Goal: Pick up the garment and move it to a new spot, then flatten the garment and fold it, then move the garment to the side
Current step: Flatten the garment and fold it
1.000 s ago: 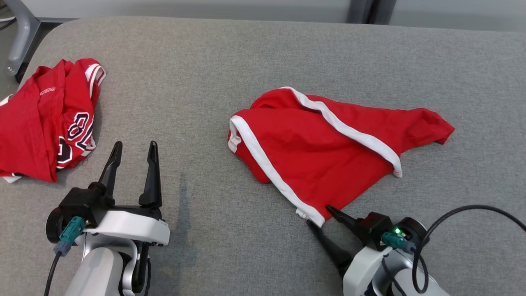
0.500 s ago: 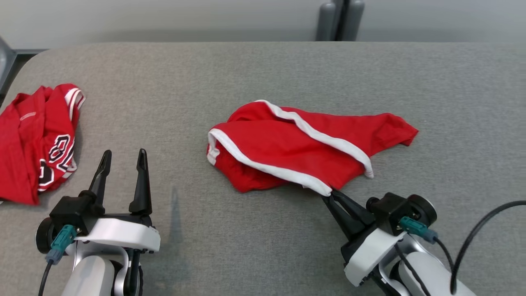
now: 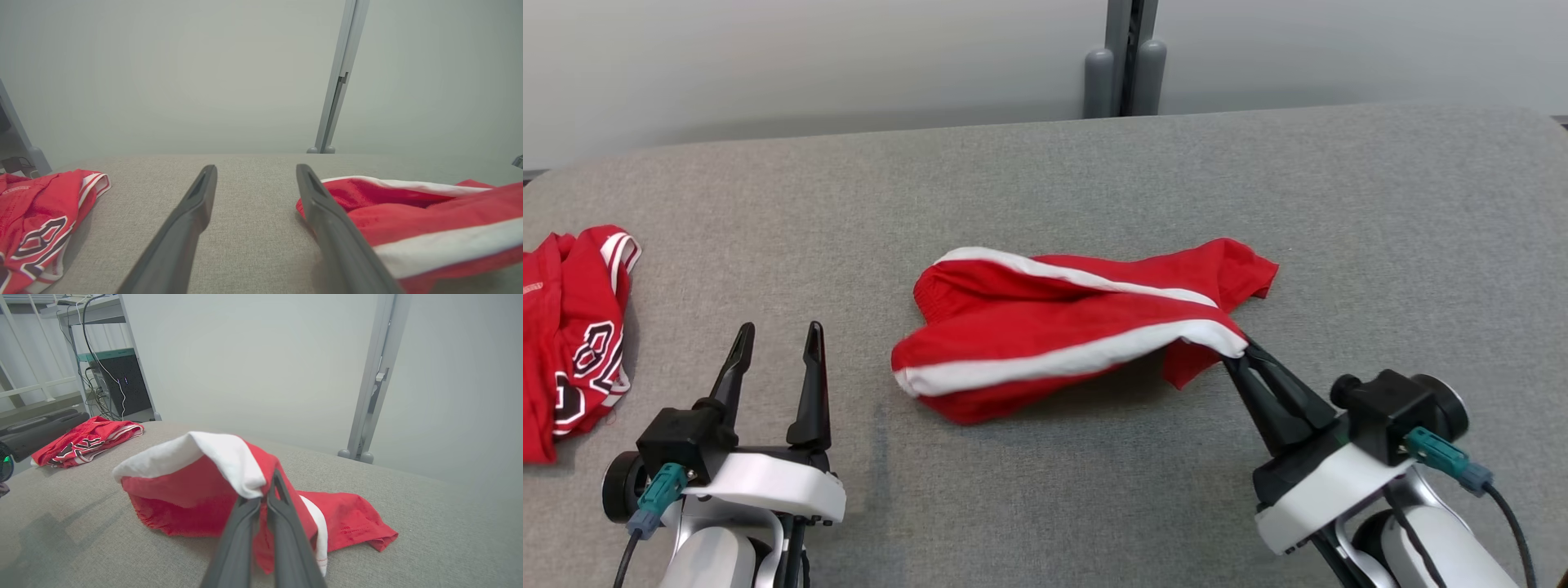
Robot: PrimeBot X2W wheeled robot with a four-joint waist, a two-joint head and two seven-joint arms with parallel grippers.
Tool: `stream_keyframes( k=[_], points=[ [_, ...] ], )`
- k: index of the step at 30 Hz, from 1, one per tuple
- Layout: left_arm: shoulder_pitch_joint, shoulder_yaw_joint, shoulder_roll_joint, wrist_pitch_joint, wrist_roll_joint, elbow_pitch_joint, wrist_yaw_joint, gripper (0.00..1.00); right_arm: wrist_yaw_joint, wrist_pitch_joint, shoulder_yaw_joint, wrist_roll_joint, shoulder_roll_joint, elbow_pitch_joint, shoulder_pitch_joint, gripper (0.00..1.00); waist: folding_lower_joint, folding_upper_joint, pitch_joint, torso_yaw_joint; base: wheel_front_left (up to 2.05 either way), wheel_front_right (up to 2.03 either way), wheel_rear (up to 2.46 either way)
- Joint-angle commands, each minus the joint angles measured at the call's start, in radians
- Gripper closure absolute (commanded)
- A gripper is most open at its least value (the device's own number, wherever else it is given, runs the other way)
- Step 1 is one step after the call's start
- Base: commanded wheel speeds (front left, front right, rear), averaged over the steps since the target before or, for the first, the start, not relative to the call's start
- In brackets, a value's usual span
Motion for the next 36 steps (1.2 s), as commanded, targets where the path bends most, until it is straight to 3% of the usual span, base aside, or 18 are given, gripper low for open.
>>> stream_keyframes(
  k=[1,17,36],
  points=[
    [0.01,0.001,0.003,0.0,0.006,-0.001,0.0,0.0,0.0,0.006,-0.013,-0.008,-0.005,-0.012,0.015,1.0,0.0,0.0,-0.006,-0.006,0.0,0.0,0.0],
    [-0.015,-0.026,0.017,0.015,0.01,-0.04,-0.002,0.0,0.0,0.032,-0.148,-0.019,0.03,-0.011,0.079,1.0,0.0,0.0,0.024,-0.012,0.0,0.0,0.0],
    [-0.149,-0.052,-0.003,0.002,0.016,-0.063,-0.024,0.0,0.0,-0.018,-0.192,0.017,-0.003,0.199,-0.158,1.0,0.0,0.0,0.246,0.076,0.0,0.0,0.0]
  ],
)
